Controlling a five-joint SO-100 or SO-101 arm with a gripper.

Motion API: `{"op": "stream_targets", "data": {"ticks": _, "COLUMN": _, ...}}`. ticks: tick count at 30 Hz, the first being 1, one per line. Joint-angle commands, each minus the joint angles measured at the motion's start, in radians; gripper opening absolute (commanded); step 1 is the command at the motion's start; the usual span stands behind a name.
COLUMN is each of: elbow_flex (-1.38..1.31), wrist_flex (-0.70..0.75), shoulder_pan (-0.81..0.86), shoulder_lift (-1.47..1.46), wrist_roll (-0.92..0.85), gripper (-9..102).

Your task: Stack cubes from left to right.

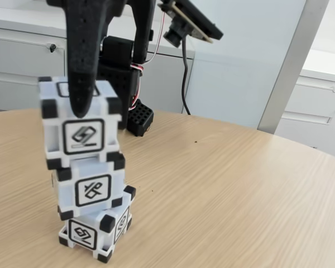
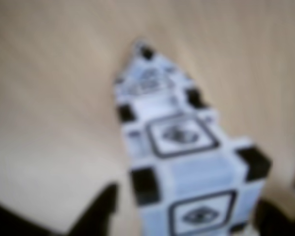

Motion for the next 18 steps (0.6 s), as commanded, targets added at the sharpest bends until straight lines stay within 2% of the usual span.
{"op": "stream_targets", "data": {"ticks": 1, "elbow_flex": -0.003, "wrist_flex": 0.009, "shoulder_pan": -0.003, "shoulder_lift": 0.008, "wrist_roll": 0.008, "gripper": 31}}
{"op": "stream_targets", "data": {"ticks": 18, "elbow_flex": -0.020, "wrist_flex": 0.009, "shoulder_pan": -0.006, "shoulder_lift": 0.028, "wrist_roll": 0.041, "gripper": 31}}
